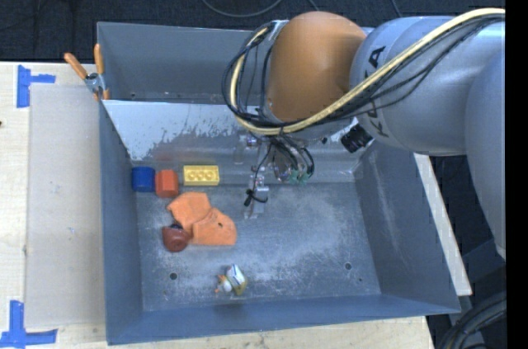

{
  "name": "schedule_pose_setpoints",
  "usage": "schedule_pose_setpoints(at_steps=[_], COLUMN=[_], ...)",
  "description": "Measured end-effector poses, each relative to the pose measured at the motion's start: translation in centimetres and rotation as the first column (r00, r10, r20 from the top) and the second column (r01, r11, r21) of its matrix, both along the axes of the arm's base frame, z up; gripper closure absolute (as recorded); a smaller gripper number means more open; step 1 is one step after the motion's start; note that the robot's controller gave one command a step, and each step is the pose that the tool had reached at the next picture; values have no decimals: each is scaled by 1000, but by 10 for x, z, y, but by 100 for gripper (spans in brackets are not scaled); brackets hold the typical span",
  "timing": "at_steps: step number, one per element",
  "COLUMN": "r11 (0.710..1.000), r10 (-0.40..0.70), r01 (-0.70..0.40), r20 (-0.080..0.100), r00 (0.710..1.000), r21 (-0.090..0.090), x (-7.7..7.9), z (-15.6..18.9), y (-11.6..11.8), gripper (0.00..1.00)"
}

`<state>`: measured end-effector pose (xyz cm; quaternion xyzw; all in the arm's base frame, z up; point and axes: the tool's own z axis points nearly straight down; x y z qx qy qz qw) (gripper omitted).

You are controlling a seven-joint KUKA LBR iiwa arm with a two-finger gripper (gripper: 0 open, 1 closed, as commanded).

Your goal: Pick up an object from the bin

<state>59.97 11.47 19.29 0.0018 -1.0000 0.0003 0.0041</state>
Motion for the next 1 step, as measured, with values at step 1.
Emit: schedule_pose_setpoints(at_steps=[1], r11=[1000], r10=[-2], r01=[2], r20=[7], r00=[1000], r21=[1], x=[1], z=[5], y=[-1], gripper=[0])
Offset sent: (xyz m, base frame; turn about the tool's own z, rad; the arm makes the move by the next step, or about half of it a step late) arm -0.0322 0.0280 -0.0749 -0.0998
